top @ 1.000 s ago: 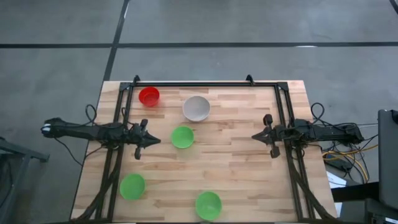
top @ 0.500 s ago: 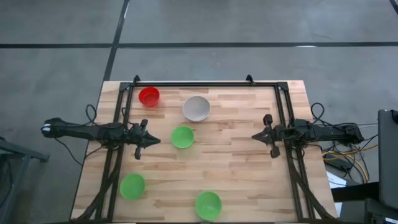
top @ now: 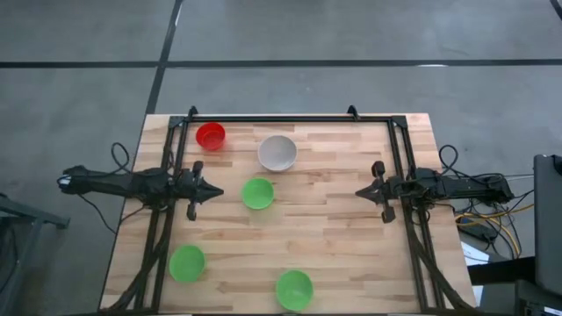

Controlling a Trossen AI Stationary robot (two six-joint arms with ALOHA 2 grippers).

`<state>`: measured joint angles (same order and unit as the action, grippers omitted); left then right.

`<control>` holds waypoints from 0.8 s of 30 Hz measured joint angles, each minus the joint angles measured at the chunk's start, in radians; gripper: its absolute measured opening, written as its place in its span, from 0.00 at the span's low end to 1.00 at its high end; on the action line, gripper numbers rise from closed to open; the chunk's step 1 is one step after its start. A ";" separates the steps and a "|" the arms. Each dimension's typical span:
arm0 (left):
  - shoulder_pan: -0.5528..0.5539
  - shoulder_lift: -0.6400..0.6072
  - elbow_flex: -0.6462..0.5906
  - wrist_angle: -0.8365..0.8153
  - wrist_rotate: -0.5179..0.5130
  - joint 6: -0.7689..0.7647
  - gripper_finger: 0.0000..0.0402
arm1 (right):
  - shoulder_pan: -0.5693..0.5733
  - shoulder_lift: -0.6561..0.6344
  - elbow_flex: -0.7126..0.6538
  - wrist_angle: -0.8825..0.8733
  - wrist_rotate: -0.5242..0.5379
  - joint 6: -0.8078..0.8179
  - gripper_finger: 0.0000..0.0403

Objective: Nest bowls inside each other
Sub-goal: Stack the top green bowl on the gray bowl

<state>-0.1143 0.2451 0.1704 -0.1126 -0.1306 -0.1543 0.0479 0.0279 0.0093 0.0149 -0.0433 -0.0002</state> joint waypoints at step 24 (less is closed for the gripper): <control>0.002 0.420 0.663 -0.645 -0.136 -0.088 0.04 | 0.000 0.000 0.000 0.000 0.000 0.000 0.02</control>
<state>-0.1127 0.6647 0.8335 -0.7576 -0.2662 -0.2422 0.0478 0.0280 0.0095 0.0148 -0.0431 -0.0002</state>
